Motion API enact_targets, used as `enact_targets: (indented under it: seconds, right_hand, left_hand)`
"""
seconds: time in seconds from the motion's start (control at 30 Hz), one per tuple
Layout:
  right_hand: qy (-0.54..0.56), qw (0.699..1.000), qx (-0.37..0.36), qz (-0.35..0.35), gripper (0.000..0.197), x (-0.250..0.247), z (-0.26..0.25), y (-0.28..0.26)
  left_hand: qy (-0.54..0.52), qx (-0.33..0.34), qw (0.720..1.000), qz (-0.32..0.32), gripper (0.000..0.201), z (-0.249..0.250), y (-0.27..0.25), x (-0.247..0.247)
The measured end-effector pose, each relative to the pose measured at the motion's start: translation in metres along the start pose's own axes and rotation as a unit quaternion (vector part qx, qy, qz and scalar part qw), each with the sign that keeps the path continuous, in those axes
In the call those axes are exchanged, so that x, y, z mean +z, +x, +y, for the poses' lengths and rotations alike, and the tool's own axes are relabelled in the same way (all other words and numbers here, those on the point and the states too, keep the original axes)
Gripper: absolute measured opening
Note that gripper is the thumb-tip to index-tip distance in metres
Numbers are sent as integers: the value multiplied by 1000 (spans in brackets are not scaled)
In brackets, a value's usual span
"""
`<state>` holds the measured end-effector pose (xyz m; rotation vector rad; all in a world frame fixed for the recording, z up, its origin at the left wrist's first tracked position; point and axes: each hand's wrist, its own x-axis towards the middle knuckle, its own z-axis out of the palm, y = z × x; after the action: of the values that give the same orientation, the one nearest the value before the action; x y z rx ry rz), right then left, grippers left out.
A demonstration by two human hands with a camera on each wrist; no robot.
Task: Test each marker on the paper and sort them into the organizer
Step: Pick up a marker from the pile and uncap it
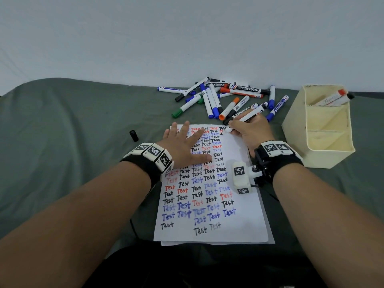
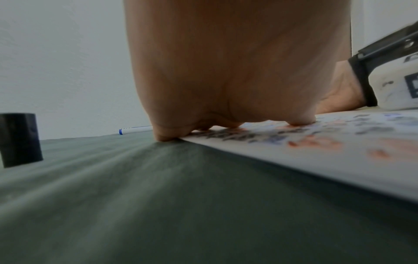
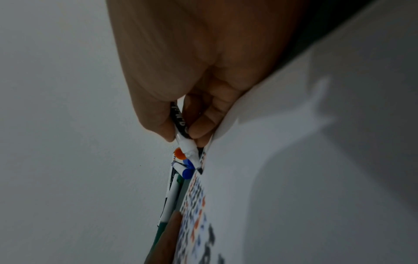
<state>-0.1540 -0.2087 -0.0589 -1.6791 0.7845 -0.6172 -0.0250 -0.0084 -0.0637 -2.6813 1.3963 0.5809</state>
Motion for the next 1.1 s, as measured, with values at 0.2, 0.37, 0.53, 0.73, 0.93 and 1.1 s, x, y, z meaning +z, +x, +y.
enact_targets:
  seconds: [0.2,0.37,0.53,0.73,0.93,1.1]
  right_hand:
    - [22,1000,11,13,10,0,2,0]
    - [-9,1000,-12,-4,3,-1,-1,-2]
    - [-13,1000,-6,16,6,-2,-2,-3]
    - [11,1000,-7,27,3,-2,-3,-8]
    - [3,1000,-5,18,4,-2,-6,-10]
    - [13,999,-3,32,9,-2,-6,-10]
  left_hand:
    - [-1,-2,1000,-1,120,0,1,0]
    - [-3,-1,1000,0,119,0,1,0]
    - [-4,-2,1000,-2,117,0,0,0]
    - [-3,0,1000,-4,118,0,-1,-1]
    - [-4,-1,1000,-3,118,-1,0,1]
    - [-3,-3,1000,-1,119,-2,3,2]
